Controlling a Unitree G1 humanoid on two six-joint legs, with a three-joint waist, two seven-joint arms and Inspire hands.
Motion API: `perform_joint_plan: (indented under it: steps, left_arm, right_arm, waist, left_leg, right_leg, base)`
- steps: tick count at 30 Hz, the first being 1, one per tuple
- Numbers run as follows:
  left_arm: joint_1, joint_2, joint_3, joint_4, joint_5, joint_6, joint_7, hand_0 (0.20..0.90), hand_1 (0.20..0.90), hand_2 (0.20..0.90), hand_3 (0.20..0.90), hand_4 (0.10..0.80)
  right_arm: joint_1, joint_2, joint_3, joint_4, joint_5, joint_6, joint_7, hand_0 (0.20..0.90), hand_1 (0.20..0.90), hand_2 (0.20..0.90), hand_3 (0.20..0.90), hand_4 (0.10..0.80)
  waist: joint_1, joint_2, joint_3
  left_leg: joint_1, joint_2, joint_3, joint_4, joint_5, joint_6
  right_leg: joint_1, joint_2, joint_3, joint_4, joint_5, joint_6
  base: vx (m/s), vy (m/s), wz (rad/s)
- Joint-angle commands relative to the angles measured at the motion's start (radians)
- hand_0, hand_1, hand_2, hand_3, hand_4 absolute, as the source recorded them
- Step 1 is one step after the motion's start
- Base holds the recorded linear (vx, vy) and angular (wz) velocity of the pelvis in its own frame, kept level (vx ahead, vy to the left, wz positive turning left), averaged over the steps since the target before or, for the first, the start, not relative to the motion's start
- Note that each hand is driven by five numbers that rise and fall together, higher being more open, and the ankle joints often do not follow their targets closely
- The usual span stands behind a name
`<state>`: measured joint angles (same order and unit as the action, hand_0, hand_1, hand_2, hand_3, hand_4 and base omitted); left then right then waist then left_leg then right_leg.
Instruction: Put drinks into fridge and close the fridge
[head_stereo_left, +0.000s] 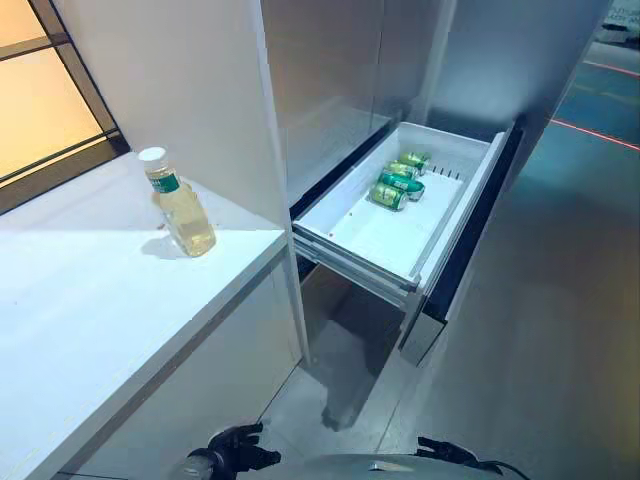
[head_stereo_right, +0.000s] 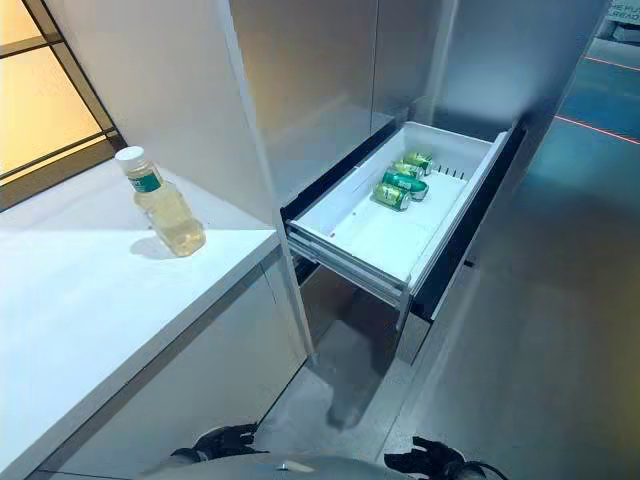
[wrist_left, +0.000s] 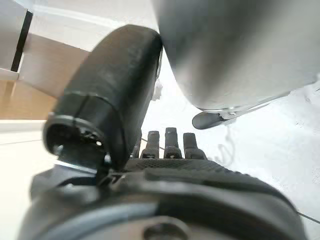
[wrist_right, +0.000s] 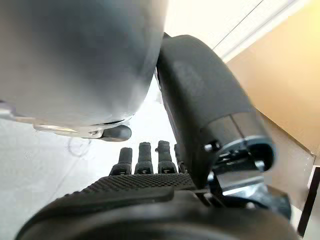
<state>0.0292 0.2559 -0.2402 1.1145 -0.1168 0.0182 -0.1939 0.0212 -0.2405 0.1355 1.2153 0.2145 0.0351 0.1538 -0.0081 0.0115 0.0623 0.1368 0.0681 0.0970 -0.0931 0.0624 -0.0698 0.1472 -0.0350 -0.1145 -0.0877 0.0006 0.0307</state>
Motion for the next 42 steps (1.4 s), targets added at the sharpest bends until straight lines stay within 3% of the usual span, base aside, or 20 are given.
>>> perform_joint_plan:
  steps: [1,10,16,21,23,28,33,35,37,41,42]
  left_arm:
    - [-0.036,0.0,-0.012,0.042,0.007,-0.022,-0.027,0.9,0.9,0.9,0.9,0.8]
    - [-0.035,-0.007,0.001,0.05,-0.015,-0.03,-0.016,0.9,0.9,0.9,0.9,0.8]
    - [-0.036,-0.009,0.009,0.031,-0.05,-0.119,-0.004,0.9,0.9,0.9,0.9,0.8]
    - [-0.048,0.009,-0.019,-0.051,0.0,-0.212,-0.094,0.9,0.9,0.9,0.9,0.8]
    - [-0.058,0.027,-0.042,-0.116,0.02,-0.215,-0.137,0.9,0.9,0.9,0.9,0.8]
    - [-0.094,0.105,-0.102,-0.327,0.017,-0.122,-0.327,0.9,0.9,0.9,0.9,0.8]
    - [-0.157,0.206,-0.107,-0.604,-0.1,0.13,-0.64,0.9,0.9,0.9,0.9,0.8]
    - [-0.204,0.241,-0.076,-0.783,-0.257,0.275,-0.755,0.9,0.9,0.9,0.9,0.8]
    - [-0.246,0.252,-0.039,-0.963,-0.476,0.366,-0.756,0.9,0.9,0.9,0.9,0.8]
    - [-0.264,0.227,0.016,-1.158,-0.78,0.316,-0.683,0.9,0.9,0.9,0.9,0.8]
    - [-0.264,0.216,0.034,-1.197,-0.848,0.246,-0.673,0.9,0.9,0.9,0.9,0.8]
  right_arm:
    - [-0.043,-0.004,0.034,0.031,-0.007,-0.003,0.009,0.9,0.9,0.9,0.9,0.8]
    - [-0.039,-0.001,0.033,0.032,-0.006,-0.003,0.01,0.9,0.9,0.9,0.9,0.8]
    - [-0.04,0.002,0.032,0.031,-0.004,0.0,0.009,0.9,0.9,0.9,0.9,0.8]
    - [-0.045,-0.007,0.036,0.023,-0.004,0.006,0.011,0.9,0.9,0.9,0.9,0.8]
    - [-0.048,-0.015,0.042,0.013,-0.005,0.014,0.014,0.9,0.9,0.9,0.9,0.8]
    - [-0.051,-0.042,0.054,-0.012,-0.012,0.032,0.027,0.9,0.9,0.9,0.9,0.8]
    - [-0.053,-0.057,0.058,-0.023,-0.022,0.035,0.03,0.9,0.9,0.9,0.9,0.8]
    - [-0.049,-0.058,0.053,-0.008,-0.032,0.018,0.028,0.9,0.9,0.9,0.9,0.8]
    - [-0.04,-0.054,0.045,0.012,-0.039,-0.004,0.024,0.9,0.9,0.9,0.9,0.8]
    - [-0.018,-0.038,0.04,0.034,-0.039,-0.033,0.013,0.9,0.9,0.9,0.9,0.8]
    - [-0.012,-0.03,0.043,0.038,-0.036,-0.038,0.006,0.9,0.9,0.9,0.9,0.8]
  waist:
    - [-0.001,0.003,0.029]
    - [-0.001,0.001,0.03]
    - [-0.002,0.0,0.03]
    - [0.0,0.004,0.037]
    - [-0.003,0.007,0.04]
    - [-0.016,0.023,0.043]
    - [-0.027,0.038,0.042]
    - [-0.029,0.046,0.039]
    - [-0.029,0.051,0.034]
    - [-0.026,0.053,0.028]
    - [-0.024,0.052,0.025]
  left_leg:
    - [0.01,-0.11,0.02,0.045,-0.14,0.098]
    - [0.011,-0.11,0.021,0.047,-0.141,0.098]
    - [0.013,-0.11,0.021,0.046,-0.14,0.098]
    - [0.01,-0.109,0.023,0.048,-0.14,0.096]
    - [0.01,-0.107,0.025,0.046,-0.139,0.095]
    - [0.011,-0.104,0.029,0.04,-0.134,0.093]
    - [0.013,-0.103,0.031,0.03,-0.129,0.097]
    - [0.016,-0.104,0.03,0.024,-0.13,0.101]
    - [0.019,-0.106,0.026,0.019,-0.133,0.105]
    - [0.029,-0.109,0.017,0.015,-0.141,0.109]
    - [0.031,-0.11,0.013,0.014,-0.142,0.11]
  right_leg:
    - [-0.035,0.019,-0.081,0.082,-0.062,0.026]
    - [-0.033,0.02,-0.08,0.084,-0.064,0.025]
    - [-0.032,0.021,-0.079,0.084,-0.063,0.025]
    - [-0.036,0.021,-0.078,0.086,-0.062,0.026]
    - [-0.038,0.022,-0.075,0.088,-0.062,0.027]
    - [-0.046,0.024,-0.063,0.094,-0.061,0.032]
    - [-0.054,0.026,-0.048,0.095,-0.057,0.039]
    - [-0.054,0.026,-0.042,0.093,-0.054,0.042]
    - [-0.05,0.025,-0.037,0.088,-0.053,0.044]
    - [-0.038,0.022,-0.037,0.081,-0.054,0.043]
    - [-0.035,0.022,-0.037,0.08,-0.056,0.041]
  base:
    - [0.0,0.0,0.0]
    - [0.0,0.0,0.0]
    - [0.0,0.0,0.0]
    - [0.0,0.0,0.0]
    - [0.0,0.0,0.0]
    - [-0.011,0.026,-0.01]
    - [-0.013,0.027,-0.07]
    - [-0.002,0.025,-0.07]
    - [0.006,0.009,-0.02]
    - [0.009,-0.001,0.0]
    - [0.032,-0.005,0.0]
